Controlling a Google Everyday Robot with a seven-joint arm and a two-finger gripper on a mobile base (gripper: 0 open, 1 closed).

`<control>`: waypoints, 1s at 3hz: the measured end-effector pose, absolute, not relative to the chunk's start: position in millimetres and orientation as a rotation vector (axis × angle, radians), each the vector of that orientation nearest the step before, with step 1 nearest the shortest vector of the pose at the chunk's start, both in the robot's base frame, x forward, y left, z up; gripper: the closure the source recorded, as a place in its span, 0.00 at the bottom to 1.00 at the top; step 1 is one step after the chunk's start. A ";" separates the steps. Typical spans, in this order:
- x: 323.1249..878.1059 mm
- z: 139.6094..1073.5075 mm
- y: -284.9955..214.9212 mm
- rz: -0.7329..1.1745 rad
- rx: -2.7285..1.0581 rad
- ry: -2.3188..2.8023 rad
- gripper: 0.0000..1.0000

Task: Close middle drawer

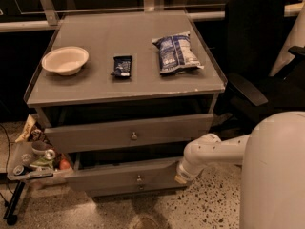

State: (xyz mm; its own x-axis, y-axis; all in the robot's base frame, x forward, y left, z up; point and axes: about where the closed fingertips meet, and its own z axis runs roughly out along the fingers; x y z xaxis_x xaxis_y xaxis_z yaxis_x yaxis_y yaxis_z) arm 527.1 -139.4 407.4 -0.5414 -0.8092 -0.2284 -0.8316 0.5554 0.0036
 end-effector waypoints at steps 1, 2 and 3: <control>527.1 407.4 -139.4 0.165 -1.384 2.589 0.12; 527.1 407.4 -139.4 0.165 -1.384 2.589 0.00; 527.0 407.3 -139.4 0.165 -1.384 2.589 0.00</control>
Offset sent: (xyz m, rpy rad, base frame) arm 0.0000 0.0000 0.0000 0.0000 0.0000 0.0000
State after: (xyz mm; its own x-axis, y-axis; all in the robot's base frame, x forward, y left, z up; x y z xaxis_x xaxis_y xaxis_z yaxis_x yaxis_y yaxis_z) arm 527.0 -139.4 407.3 -0.5414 -0.8092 -0.2282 -0.8316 0.5553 0.0038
